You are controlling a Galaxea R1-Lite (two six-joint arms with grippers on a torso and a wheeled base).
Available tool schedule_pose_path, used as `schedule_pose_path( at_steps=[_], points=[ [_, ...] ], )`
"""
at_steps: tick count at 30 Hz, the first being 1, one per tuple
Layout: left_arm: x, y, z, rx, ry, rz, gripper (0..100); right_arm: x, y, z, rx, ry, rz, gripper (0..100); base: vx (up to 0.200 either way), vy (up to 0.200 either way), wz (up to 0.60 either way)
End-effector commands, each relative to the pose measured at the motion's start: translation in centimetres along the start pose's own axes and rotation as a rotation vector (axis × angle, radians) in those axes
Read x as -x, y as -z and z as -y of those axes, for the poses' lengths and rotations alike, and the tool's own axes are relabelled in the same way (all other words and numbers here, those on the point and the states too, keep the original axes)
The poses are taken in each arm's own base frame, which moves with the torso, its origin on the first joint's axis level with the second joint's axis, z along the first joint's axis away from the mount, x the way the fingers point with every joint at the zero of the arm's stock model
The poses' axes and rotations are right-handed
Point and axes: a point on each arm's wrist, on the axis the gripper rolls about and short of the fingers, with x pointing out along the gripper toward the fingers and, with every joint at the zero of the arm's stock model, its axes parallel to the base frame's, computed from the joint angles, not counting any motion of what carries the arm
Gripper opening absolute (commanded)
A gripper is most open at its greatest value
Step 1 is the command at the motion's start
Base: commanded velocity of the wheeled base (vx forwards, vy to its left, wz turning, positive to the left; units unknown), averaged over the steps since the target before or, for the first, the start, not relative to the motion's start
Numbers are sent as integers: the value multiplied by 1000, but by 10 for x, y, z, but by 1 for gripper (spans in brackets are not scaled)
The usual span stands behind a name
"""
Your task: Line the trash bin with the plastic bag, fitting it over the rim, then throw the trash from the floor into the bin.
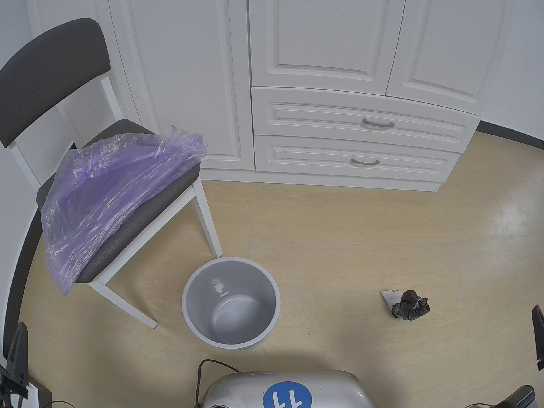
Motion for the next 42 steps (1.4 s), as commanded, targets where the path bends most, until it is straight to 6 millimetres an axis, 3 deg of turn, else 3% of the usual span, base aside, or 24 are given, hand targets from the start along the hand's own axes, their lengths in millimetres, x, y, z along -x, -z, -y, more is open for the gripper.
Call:
schedule_pose_path(
  at_steps=[1, 4, 5, 6, 9, 17, 21, 24, 29, 33, 42],
  points=[
    [-62, -17, -6, -133, -82, -363, 100, -54, -40, 9, -3, -23, -110, 100, 0, 0, 0],
    [-90, -10, -9, -240, -128, -504, 100, -73, -62, 13, 19, 14, -105, 100, 0, 0, 0],
    [-91, -10, -9, -244, -130, -509, 100, -73, -63, 13, 21, 17, -102, 100, 0, 0, 0],
    [-108, -2, -11, -274, -127, -571, 100, -85, -75, 16, 44, 58, -98, 100, 0, 0, 0],
    [-129, 12, -12, -281, -124, -644, 100, -100, -85, 18, 40, 75, -96, 100, 0, 0, 0],
    [-174, 62, -31, -265, -223, -694, 100, -126, -64, 12, -132, 90, -151, 100, 0, 0, 0],
    [-196, 72, -44, -283, -279, -627, 100, -145, -61, 12, -177, 156, -127, 100, 0, 0, 0],
    [-197, 63, -44, -340, -283, -530, 100, -149, -63, 11, -167, 147, -98, 100, 0, 0, 0],
    [-192, 77, -44, -370, -260, -609, 100, -149, -59, 7, -145, 111, -110, 100, 0, 0, 0],
    [-198, 86, -59, -363, -319, -644, 100, -153, -51, 6, -146, 112, -148, 100, 0, 0, 0],
    [-200, 78, -78, -334, -338, -594, 100, -157, -45, 6, -149, 113, -179, 100, 0, 0, 0]
  ],
)
